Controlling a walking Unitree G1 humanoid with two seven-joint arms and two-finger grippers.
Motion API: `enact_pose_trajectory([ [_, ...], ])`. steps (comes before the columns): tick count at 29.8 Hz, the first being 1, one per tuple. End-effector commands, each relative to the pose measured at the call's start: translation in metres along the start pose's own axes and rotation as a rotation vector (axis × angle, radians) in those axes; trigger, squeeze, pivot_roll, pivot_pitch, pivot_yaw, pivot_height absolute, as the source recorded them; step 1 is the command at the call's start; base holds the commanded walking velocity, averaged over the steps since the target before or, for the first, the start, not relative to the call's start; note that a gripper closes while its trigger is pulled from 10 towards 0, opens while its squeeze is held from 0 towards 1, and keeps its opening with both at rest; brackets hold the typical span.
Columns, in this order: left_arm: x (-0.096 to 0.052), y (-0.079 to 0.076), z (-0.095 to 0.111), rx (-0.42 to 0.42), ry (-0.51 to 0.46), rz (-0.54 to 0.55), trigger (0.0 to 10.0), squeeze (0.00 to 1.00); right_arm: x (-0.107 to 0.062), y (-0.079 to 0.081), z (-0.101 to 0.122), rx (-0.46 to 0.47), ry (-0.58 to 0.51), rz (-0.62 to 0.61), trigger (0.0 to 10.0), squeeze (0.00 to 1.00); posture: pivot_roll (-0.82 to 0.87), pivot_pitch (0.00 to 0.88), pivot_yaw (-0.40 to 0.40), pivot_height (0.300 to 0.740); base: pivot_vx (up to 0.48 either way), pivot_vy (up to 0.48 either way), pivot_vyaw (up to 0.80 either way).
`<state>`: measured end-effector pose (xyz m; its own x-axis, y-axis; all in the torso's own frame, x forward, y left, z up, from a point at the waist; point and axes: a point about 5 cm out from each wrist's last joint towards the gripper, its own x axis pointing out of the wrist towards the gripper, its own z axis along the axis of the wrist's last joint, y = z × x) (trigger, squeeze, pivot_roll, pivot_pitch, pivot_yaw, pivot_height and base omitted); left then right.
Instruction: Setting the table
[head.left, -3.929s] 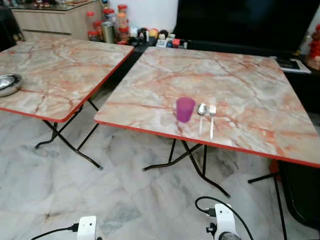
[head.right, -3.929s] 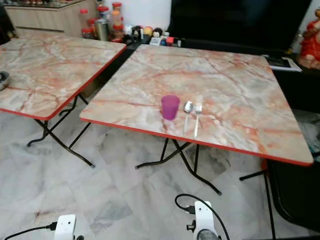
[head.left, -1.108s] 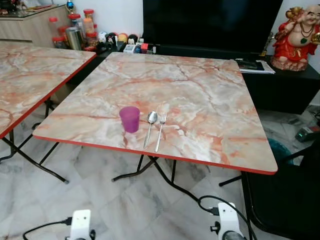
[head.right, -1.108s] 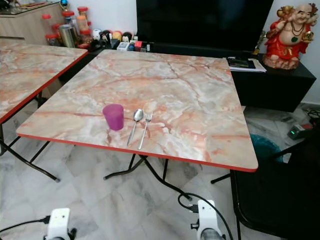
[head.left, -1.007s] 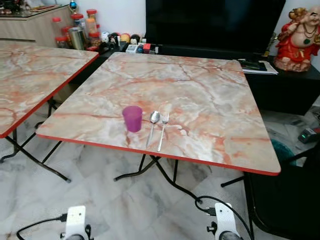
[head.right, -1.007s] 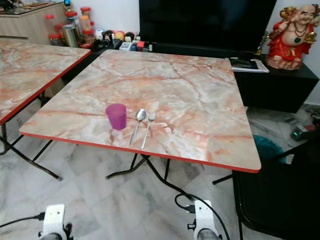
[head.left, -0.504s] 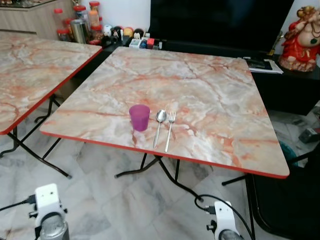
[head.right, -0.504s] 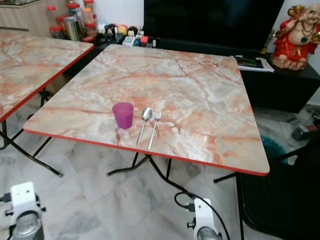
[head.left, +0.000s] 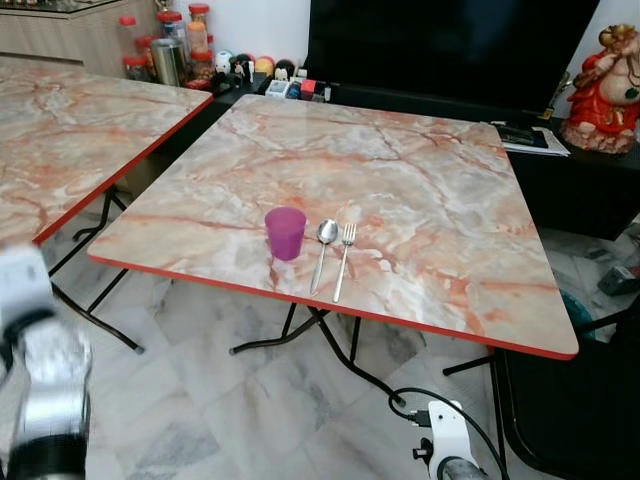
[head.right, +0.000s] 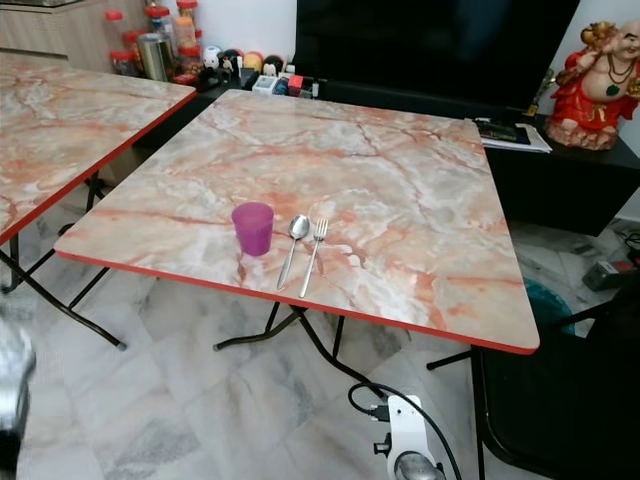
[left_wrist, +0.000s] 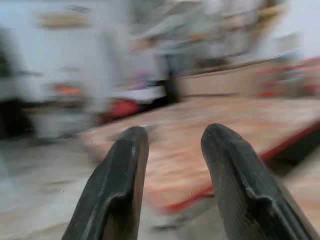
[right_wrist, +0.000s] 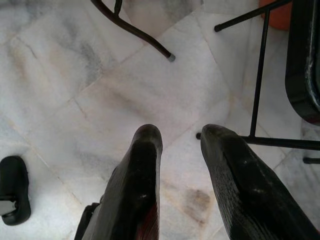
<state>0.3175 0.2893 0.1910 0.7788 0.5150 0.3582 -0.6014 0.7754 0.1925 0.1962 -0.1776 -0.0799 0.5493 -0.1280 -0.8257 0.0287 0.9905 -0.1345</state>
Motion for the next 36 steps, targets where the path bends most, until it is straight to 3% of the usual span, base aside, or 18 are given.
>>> enact_pose_trajectory([
  [1,-0.007,-0.039,-0.003,-0.023,0.075,-0.258,10.0,0.0,0.0,-0.003,0.003,-0.006,-0.006,-0.005,10.0,0.0,0.02,0.0,-0.073,0.74,0.0,0.0,0.0],
  [3,-0.009,-0.077,0.008,-0.071,0.14,-0.464,10.0,0.0,0.0,-0.003,0.003,-0.007,-0.006,-0.004,10.0,0.0,0.03,0.0,-0.071,0.74,0.0,0.0,0.0],
  [7,-0.007,-0.089,0.015,-0.116,0.166,-0.495,10.0,0.0,0.0,-0.003,0.003,-0.006,-0.007,-0.004,10.0,0.0,0.03,0.0,-0.07,0.74,0.0,0.0,0.0],
  [8,-0.005,-0.103,0.018,-0.155,0.228,-0.549,10.0,0.0,0.0,-0.003,0.003,-0.005,-0.007,-0.003,10.0,0.0,0.03,0.0,-0.07,0.74,0.0,0.0,0.0],
  [10,-0.005,-0.114,0.016,-0.126,0.286,-0.624,10.0,0.32,0.0,-0.002,0.003,-0.004,-0.007,-0.003,10.0,0.0,0.02,0.0,-0.067,0.74,0.0,0.0,0.0],
  [11,-0.003,-0.116,0.017,-0.144,0.315,-0.631,10.0,1.0,0.0,-0.002,0.003,-0.002,-0.007,-0.003,10.0,0.0,0.02,0.0,-0.066,0.74,0.0,0.0,0.0],
  [13,0.002,-0.121,0.021,-0.222,0.361,-0.649,10.0,1.0,0.0,-0.002,0.003,0.001,-0.007,-0.002,10.0,0.0,0.01,0.0,-0.064,0.74,0.0,0.0,0.0],
  [18,0.012,-0.124,0.032,-0.289,0.399,-0.678,10.0,1.0,0.0,-0.001,0.003,0.004,-0.006,-0.002,10.0,0.0,0.01,0.0,-0.064,0.74,0.0,0.0,0.0],
  [19,0.014,-0.128,0.038,-0.326,0.425,-0.742,10.0,1.0,0.0,-0.002,0.003,0.004,-0.004,-0.002,10.0,0.0,0.02,0.0,-0.065,0.74,0.0,0.0,0.0],
  [23,0.021,-0.133,0.047,-0.399,0.47,-0.815,10.0,1.0,0.001,-0.002,0.004,0.006,-0.005,0.001,10.0,0.0,0.02,0.0,-0.063,0.74,0.0,0.0,0.0],
  [29,0.021,-0.135,0.047,-0.479,0.534,-0.859,10.0,1.0,0.001,-0.001,0.004,0.008,-0.005,0.003,10.0,0.0,0.02,0.0,-0.062,0.74,0.0,0.0,0.0],
  [30,0.02,-0.137,0.048,-0.482,0.542,-0.883,10.0,0.47,0.0,-0.001,0.004,0.009,-0.004,0.003,10.0,0.0,0.02,0.0,-0.063,0.74,0.0,0.0,0.0],
  [31,0.018,-0.139,0.048,-0.48,0.548,-0.906,10.0,0.02,0.0,-0.001,0.003,0.01,-0.004,0.003,10.0,0.0,0.02,0.0,-0.063,0.74,0.0,0.0,0.0],
  [36,0.012,-0.146,0.048,-0.447,0.571,-0.972,10.0,0.0,0.0,-0.001,0.003,0.01,-0.001,0.006,10.0,0.0,0.02,0.0,-0.063,0.74,0.0,0.0,0.0],
])
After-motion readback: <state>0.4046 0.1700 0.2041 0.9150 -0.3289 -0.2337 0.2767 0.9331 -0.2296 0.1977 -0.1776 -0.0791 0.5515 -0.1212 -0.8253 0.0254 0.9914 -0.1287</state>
